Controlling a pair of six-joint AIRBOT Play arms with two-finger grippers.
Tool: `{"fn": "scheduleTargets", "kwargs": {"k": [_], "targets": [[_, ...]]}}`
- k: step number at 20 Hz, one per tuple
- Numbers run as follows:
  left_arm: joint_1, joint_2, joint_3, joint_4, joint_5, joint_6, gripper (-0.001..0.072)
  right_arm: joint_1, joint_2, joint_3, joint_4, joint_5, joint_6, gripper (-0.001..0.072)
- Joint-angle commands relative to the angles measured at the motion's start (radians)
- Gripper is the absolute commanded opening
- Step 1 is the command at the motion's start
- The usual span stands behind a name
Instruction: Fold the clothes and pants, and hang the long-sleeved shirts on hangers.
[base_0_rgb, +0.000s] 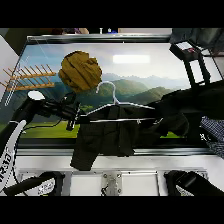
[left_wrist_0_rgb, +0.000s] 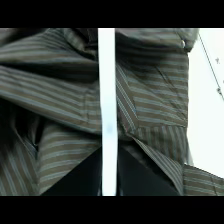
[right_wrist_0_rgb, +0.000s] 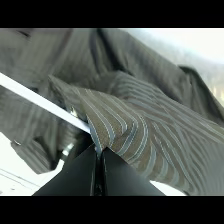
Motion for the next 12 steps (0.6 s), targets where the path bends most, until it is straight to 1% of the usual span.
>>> {"fn": "scheduleTargets", "kwargs": {"k": [1,4,6,7,9,12], "targets": [[0.001,-0.011,0.000,-0.024,0.002,0.033,0.0013,0.071,-0.084,0.095,0.001,0.027,0.024,0.0021],[0.021,-0.011,-0.001,-0.032,0.000,0.044,0.0012,0.132,-0.170,0.165,0.001,0.076,0.029,0.0021],[0.066,-0.010,-0.027,-0.058,-0.002,0.053,0.0013,0.173,-0.226,0.212,0.001,0.091,0.034,0.0021],[0.096,-0.010,-0.061,-0.080,0.000,0.072,0.0013,0.192,-0.247,0.230,0.000,0.114,0.046,0.0022],[0.132,-0.010,-0.124,-0.087,0.037,0.096,0.0012,0.224,-0.278,0.248,0.001,0.192,0.062,0.0021],[0.135,-0.010,-0.156,-0.087,0.061,0.112,0.0013,0.257,-0.312,0.249,0.001,0.284,0.082,0.0021]]}}
